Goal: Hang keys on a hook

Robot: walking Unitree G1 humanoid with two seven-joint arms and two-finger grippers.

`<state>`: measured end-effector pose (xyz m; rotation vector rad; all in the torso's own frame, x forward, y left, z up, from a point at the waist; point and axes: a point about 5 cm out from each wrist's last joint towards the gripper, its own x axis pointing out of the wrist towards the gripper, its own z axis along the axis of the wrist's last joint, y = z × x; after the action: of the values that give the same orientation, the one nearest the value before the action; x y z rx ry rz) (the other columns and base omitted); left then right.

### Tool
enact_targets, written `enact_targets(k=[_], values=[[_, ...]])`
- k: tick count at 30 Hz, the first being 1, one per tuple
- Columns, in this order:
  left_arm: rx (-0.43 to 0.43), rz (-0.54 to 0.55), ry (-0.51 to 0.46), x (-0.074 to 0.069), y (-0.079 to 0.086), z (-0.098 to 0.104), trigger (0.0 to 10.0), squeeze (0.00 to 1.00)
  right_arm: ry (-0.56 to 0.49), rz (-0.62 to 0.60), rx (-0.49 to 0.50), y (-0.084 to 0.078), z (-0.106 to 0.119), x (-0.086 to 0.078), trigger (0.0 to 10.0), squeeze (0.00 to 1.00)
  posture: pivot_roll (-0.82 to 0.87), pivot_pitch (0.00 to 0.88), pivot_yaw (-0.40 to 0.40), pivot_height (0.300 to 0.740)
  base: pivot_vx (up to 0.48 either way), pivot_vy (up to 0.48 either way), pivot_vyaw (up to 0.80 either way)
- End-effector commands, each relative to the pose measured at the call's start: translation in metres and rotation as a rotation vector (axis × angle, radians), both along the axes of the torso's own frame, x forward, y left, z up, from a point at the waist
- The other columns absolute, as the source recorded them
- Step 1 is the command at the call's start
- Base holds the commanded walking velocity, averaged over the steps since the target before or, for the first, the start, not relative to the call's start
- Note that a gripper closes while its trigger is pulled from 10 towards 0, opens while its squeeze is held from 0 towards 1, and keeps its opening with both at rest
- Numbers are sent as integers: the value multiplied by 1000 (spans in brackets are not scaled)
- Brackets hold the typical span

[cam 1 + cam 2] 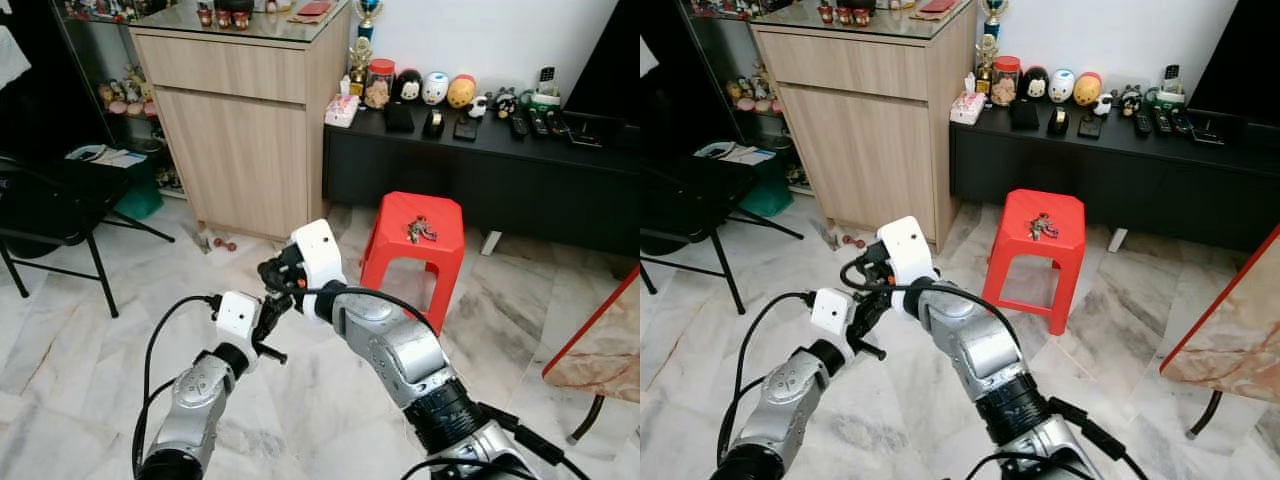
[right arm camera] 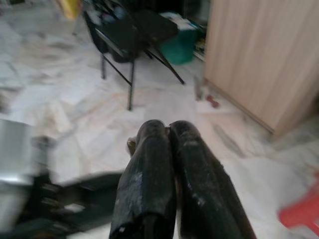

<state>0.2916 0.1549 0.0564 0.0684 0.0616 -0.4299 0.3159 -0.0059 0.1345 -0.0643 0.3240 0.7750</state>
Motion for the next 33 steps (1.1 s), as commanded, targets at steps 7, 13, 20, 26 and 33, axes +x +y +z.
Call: enact_targets(k=[7, 13, 20, 26, 33], values=[[44, -23, 48, -6, 5, -9, 0, 0, -8, 0, -42, -6, -9, 0, 10000, 0, -63, 0, -45, 740, 0, 0, 0], [56, -45, 53, -8, 7, -9, 0, 0, -17, -7, -82, -9, -13, 2, 10000, 0, -62, 0, -44, 740, 0, 0, 0], [64, -59, 57, -10, 11, -8, 0, 0, -30, -8, -147, -19, -19, 5, 10000, 0, -59, 0, -44, 740, 0, 0, 0], [70, -66, 58, -9, 12, -7, 0, 0, -42, -9, -205, -26, -23, 8, 10000, 0, -61, 0, -43, 740, 0, 0, 0], [68, -71, 54, -9, 12, -5, 0, 0, -38, 11, -231, -26, -28, 5, 10000, 0, -60, 0, -44, 740, 0, 0, 0]])
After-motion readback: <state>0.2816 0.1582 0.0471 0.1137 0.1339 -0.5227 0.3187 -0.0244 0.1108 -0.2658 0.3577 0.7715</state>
